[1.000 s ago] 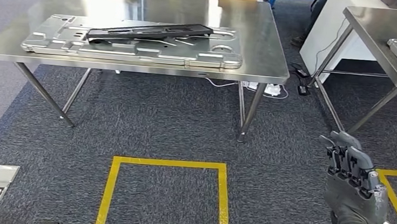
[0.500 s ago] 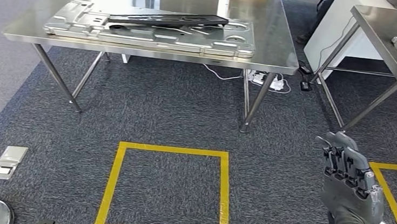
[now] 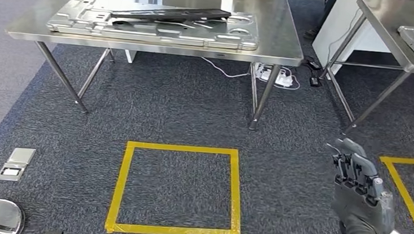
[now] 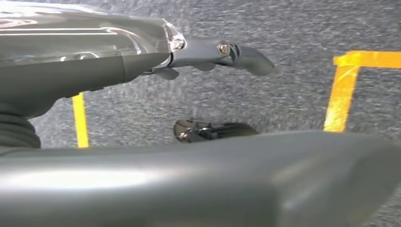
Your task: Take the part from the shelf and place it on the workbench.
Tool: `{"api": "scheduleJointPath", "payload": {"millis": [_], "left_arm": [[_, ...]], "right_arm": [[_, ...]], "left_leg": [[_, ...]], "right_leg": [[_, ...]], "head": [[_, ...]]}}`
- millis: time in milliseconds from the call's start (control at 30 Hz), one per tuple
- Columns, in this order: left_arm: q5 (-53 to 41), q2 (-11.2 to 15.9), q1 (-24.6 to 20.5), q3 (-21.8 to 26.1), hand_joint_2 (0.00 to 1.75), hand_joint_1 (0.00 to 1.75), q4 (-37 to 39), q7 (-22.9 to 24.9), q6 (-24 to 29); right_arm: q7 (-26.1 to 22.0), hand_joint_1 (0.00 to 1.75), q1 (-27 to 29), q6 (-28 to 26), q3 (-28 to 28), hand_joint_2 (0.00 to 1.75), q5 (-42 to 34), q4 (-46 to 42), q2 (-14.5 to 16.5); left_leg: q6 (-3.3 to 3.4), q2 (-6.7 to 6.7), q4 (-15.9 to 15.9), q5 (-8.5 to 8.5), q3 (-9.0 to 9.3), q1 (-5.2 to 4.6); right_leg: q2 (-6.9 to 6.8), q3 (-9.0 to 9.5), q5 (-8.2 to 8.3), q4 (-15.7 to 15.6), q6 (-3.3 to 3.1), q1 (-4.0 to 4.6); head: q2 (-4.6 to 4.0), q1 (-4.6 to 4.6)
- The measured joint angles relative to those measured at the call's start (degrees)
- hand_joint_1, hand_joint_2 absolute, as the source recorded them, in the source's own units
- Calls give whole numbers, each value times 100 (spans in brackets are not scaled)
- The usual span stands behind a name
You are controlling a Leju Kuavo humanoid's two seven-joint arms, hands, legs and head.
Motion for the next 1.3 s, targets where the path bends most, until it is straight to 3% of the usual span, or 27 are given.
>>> {"api": "scheduleJointPath", "payload": {"millis": [33,100,133,167,233,300,333,433,500,567,633,667,700,767,833,967,1033,1100,1167,1200,1267,1300], "left_arm": [[23,2,1,9,0,0,0,27,14],[78,5,11,49,87,0,0,102,79],[117,8,15,75,131,0,0,155,133],[167,8,18,106,175,0,0,219,186],[286,12,17,183,175,0,0,360,269],[376,14,12,267,175,0,0,447,295],[399,14,11,301,175,0,0,466,299],[419,14,4,370,175,0,0,485,305],[400,14,-4,384,175,0,0,485,302],[349,14,-11,386,175,0,0,492,290],[259,14,-10,381,175,0,0,518,260],[209,14,-7,375,175,0,0,535,243],[158,14,-4,366,175,0,0,556,226],[70,13,-5,339,175,0,0,593,203],[1,8,-23,307,175,0,0,636,191],[-68,-3,-45,230,175,0,0,721,182],[-77,-5,-44,217,175,0,0,772,173],[-82,-6,-39,213,175,0,0,812,151],[-91,-6,-25,210,175,0,0,837,133],[-94,-6,-17,209,175,0,0,846,130],[-71,-4,-11,208,175,0,0,868,121],[-45,2,-13,207,175,0,0,880,115]], "right_arm": [[9,0,27,24,-10,0,14,55,1],[113,0,119,101,-54,0,30,223,2],[219,0,172,145,-81,0,34,346,2],[368,0,227,178,-103,0,44,497,3],[683,0,326,204,-126,0,77,891,3],[925,0,396,144,-148,0,152,1399,3],[1006,0,417,80,-164,0,206,1693,3],[1319,0,417,-229,-296,0,377,2733,6],[1478,0,276,-526,-511,87,551,3689,17],[1426,0,-18,-887,-823,175,838,4946,20],[1452,0,-326,-1289,-1215,175,1108,6412,-3],[1571,0,-434,-1475,-1405,175,1194,7090,-20],[1809,0,-511,-1649,-1577,175,1242,7687,-36],[2500,0,-617,-1940,-1850,175,1271,8591,-52],[3393,0,-723,-2183,-2077,175,1271,9269,-47],[4717,0,-836,-2396,-2422,175,1139,10082,11],[5071,0,-894,-2391,-2595,175,1015,10314,71],[5232,0,-944,-2327,-2751,175,948,10481,126],[5297,0,-962,-2277,-2859,175,928,10602,165],[5307,0,-966,-2254,-2903,175,922,10647,176],[5262,0,-980,-2181,-2973,175,910,10707,197],[5203,0,-990,-2133,-3000,131,906,10727,213]], "left_leg": [[-43,-18,283,-226,-106,25],[-123,-28,1000,-597,-319,92],[-156,-28,1219,-646,-351,123],[-188,-28,1236,-587,-293,152],[-244,-29,635,-275,102,205],[-255,-57,5,-104,471,218],[-235,-73,-134,-102,540,214],[-102,-87,-173,-129,505,204],[-2,-73,-204,-89,469,215],[84,-48,-218,-36,411,202],[139,-32,-215,6,348,166],[153,-31,-214,22,328,148],[157,-34,-213,34,318,133],[146,-33,-211,50,320,115],[106,-20,-196,67,305,86],[-20,-5,-165,80,250,83],[-88,-17,126,-178,140,98],[-139,-24,826,-606,-117,111],[-155,-26,1367,-811,-278,113],[-146,-27,1350,-759,-221,112],[-81,-30,678,-416,184,97],[-28,-31,280,-272,402,81]], "right_leg": [[-5,-36,19,-19,-9,-21],[-23,-117,66,6,-11,-37],[-32,-146,82,23,-3,-46],[-37,-175,90,49,10,-61],[-36,-233,75,130,53,-101],[-29,-300,51,218,132,-113],[-27,-325,48,251,173,-108],[-24,-371,74,283,273,-102],[-19,-449,-63,430,324,-109],[-12,-699,-426,989,353,-115],[-9,-1002,-731,1708,360,-118],[-6,-1049,-746,1866,353,-116],[-3,-985,-649,1794,337,-111],[1,-603,-267,1083,287,-99],[3,-301,-30,426,241,-79],[10,-299,27,267,151,-68],[-2,-341,78,253,73,-89],[-12,-398,115,260,24,-85],[-20,-445,135,282,9,-74],[-22,-461,139,295,10,-68],[-21,-467,141,313,13,-53],[-21,-468,143,318,21,-41]], "head": [[0,-4],[0,-5],[0,-4],[0,-4],[0,-4],[0,-5],[0,-6],[0,-4],[0,-3],[0,-3],[0,-4],[0,-4],[0,-3],[0,-3],[0,-3],[0,-4],[0,-5],[0,-6],[0,-5],[0,-5],[0,-5],[0,-5]]}}
